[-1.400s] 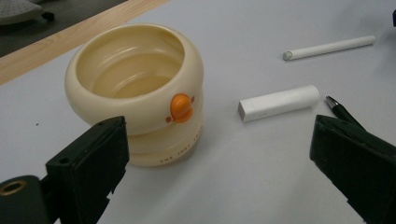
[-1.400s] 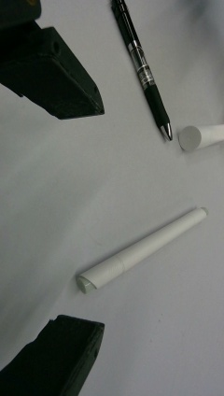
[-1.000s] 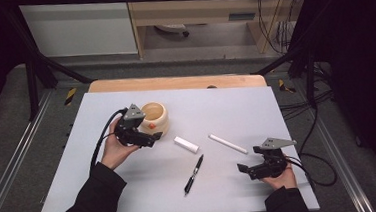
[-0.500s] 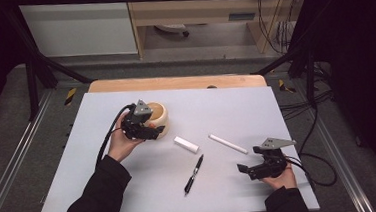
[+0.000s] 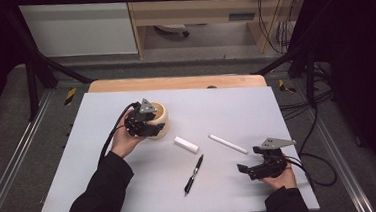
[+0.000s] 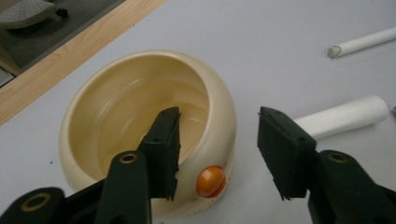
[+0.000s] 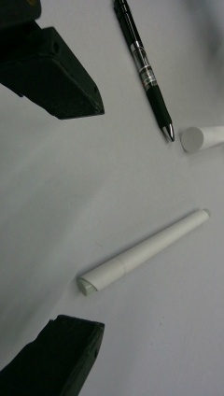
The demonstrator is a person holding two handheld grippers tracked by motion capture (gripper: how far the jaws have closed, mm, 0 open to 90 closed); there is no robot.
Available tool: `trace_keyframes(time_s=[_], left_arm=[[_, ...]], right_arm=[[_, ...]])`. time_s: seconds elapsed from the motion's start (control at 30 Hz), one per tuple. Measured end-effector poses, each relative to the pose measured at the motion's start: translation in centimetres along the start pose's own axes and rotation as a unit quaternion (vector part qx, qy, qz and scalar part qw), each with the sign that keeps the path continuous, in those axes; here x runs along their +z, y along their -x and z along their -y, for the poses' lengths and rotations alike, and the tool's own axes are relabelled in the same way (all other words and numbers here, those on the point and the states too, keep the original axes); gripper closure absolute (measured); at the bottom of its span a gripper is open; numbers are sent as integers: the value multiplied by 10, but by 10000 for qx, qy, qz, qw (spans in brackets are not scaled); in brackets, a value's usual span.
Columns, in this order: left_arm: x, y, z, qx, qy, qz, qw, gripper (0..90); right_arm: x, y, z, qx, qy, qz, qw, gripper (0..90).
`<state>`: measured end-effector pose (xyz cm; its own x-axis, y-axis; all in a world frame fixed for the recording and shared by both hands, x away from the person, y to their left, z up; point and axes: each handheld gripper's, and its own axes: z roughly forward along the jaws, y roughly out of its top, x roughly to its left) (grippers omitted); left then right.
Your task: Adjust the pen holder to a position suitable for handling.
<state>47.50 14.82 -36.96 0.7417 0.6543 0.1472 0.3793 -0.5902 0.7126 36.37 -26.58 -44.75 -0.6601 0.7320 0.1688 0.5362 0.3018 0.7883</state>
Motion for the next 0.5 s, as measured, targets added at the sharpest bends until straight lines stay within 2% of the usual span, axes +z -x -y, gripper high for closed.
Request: trace_keyframes(time_s=[0.3,0.5], left_arm=[[5,0,-2,72,-63,-52,9999,586],[5,0,-3,127,-89,50,9999,658]], right_arm=[[0,0,0,-1,-1,-5,10000,5],[0,0,0,-1,1,-10,10000,5]])
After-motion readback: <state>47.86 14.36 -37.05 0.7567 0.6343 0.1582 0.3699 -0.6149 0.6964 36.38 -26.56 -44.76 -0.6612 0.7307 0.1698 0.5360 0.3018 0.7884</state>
